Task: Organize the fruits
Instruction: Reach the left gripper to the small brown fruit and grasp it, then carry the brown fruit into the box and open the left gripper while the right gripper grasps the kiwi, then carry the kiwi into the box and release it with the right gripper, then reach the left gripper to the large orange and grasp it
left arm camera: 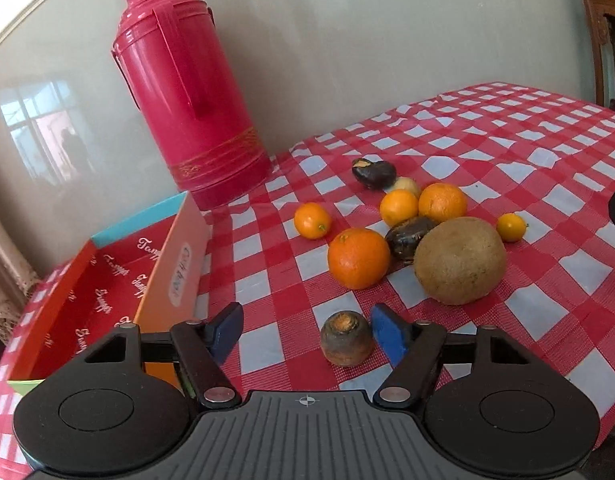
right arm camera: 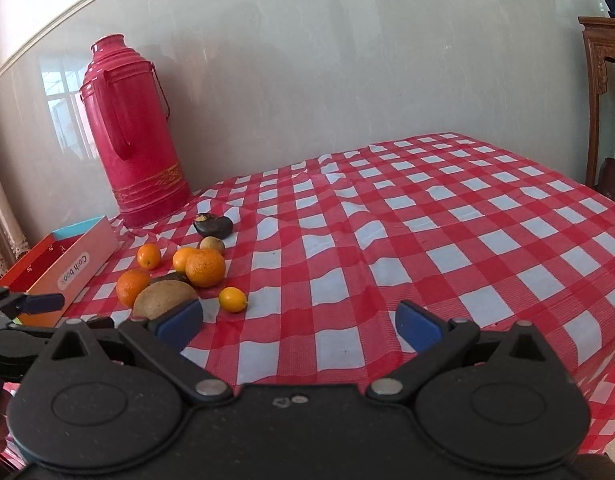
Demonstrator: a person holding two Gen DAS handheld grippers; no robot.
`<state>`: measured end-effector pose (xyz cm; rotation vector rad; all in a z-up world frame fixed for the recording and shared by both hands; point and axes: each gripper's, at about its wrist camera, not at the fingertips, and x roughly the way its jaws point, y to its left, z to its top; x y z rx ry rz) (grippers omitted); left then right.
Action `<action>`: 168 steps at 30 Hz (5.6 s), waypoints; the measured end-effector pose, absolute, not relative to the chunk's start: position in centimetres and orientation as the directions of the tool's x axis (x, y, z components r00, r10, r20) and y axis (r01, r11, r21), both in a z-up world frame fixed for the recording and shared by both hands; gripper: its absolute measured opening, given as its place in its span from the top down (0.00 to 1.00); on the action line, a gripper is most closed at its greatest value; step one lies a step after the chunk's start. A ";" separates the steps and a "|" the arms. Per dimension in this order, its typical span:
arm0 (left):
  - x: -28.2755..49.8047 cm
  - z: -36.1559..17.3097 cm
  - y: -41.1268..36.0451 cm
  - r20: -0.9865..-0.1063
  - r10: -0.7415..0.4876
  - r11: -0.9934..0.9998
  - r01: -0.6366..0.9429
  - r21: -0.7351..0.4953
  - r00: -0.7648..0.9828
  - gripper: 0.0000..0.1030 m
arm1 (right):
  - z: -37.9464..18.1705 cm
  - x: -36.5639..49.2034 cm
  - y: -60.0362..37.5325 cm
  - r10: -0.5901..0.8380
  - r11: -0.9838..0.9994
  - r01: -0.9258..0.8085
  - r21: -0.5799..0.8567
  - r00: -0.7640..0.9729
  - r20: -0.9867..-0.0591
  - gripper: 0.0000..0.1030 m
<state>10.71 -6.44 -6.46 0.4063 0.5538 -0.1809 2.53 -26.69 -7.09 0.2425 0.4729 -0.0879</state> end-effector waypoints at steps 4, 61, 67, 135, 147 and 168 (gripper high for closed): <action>10.7 -7.1 -6.5 -0.555 -0.088 0.902 0.303 0.308 0.827 0.31 | -7.4 2.8 -26.6 -0.033 0.967 0.145 0.209 0.887 -0.460 0.05; 15.7 -2.9 7.8 -0.564 0.290 0.904 -0.414 -0.103 0.773 0.25 | -7.8 4.7 -21.8 0.114 0.982 -0.035 0.184 0.892 -0.438 0.05; 12.4 -1.4 9.0 -0.514 0.249 0.900 -0.392 -0.190 0.821 0.09 | -6.9 5.9 -19.4 0.154 0.987 -0.117 0.113 0.899 -0.410 0.05; 0.3 -4.5 22.2 -0.317 0.515 0.713 -0.603 -0.358 0.796 0.00 | -3.9 15.4 4.1 0.481 0.854 -0.518 0.048 0.751 -0.453 0.42; 2.0 -3.2 15.1 -0.239 0.424 0.870 -0.466 -0.160 0.873 0.00 | -2.8 10.7 -9.6 0.270 0.960 -0.280 0.023 0.897 -0.349 0.23; 8.6 -4.1 -2.8 -0.367 -0.072 0.992 0.104 0.067 0.928 0.01 | -7.1 6.4 -24.1 -0.208 0.974 0.224 0.018 0.930 -0.303 0.06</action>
